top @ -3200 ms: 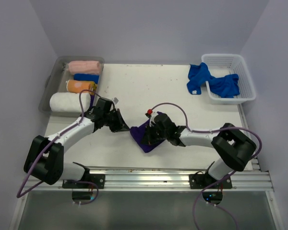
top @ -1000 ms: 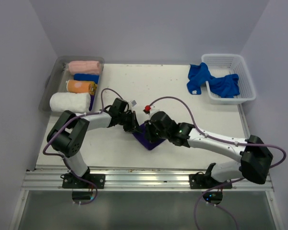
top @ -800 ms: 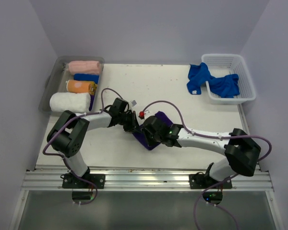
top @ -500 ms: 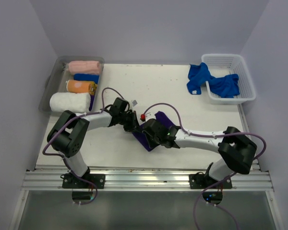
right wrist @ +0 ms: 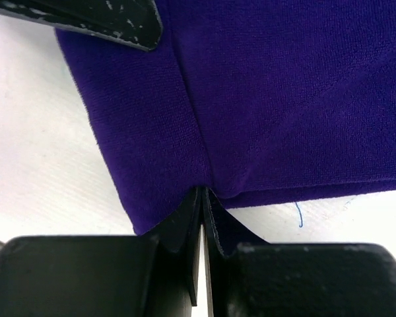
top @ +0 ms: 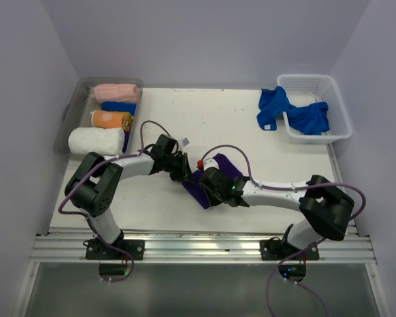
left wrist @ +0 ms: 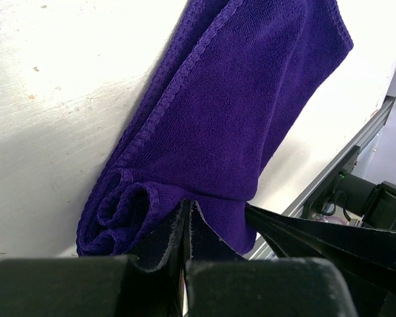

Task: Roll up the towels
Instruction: Roll the towel

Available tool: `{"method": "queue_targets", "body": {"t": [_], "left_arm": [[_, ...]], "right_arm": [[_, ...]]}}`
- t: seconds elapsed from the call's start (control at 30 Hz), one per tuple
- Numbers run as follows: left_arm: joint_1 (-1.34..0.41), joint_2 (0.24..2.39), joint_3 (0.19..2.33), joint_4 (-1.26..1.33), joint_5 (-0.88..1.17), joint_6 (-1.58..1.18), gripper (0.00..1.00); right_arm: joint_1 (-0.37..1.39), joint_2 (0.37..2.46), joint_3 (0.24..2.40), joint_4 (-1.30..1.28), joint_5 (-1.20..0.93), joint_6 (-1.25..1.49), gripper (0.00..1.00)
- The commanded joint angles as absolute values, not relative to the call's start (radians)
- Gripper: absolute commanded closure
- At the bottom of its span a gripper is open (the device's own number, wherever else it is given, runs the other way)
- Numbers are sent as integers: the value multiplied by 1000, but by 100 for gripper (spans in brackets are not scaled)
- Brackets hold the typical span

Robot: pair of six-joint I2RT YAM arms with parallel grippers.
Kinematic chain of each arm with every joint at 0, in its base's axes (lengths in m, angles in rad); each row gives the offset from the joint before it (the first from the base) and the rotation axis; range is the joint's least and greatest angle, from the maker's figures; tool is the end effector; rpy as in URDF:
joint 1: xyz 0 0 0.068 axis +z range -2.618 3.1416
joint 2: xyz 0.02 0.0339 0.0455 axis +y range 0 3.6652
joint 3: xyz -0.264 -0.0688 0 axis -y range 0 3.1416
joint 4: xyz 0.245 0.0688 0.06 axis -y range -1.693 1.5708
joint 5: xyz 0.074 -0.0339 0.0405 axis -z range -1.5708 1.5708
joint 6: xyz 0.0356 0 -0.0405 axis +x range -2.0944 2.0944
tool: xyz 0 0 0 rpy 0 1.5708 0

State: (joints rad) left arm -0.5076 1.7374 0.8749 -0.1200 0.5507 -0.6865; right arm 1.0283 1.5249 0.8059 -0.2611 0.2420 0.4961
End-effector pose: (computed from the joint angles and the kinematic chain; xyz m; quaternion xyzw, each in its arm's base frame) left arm 0.2764 -0.1750 0.1400 -0.0038 0.9244 -0.3720 0.0844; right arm 0.1582 0.2459 0.1708 -0.2158 0.9255 0.1160 0.2887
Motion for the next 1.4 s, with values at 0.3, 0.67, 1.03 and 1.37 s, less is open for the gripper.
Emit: {"method": "queue_targets", "body": {"t": [0.3, 0.67, 1.03, 1.37], "left_arm": [[-512, 1749, 890, -163, 523, -649, 100], [-512, 1735, 880, -169, 519, -657, 100], [-514, 1733, 879, -172, 520, -653, 100], [-512, 1735, 877, -170, 523, -653, 100]], "right_arm": [[1140, 1368, 940, -439, 471, 434, 85], [1308, 1684, 1109, -431, 656, 273, 49], [1341, 1810, 1109, -388, 759, 249, 43], [1351, 1839, 1097, -376, 899, 270, 43]]}}
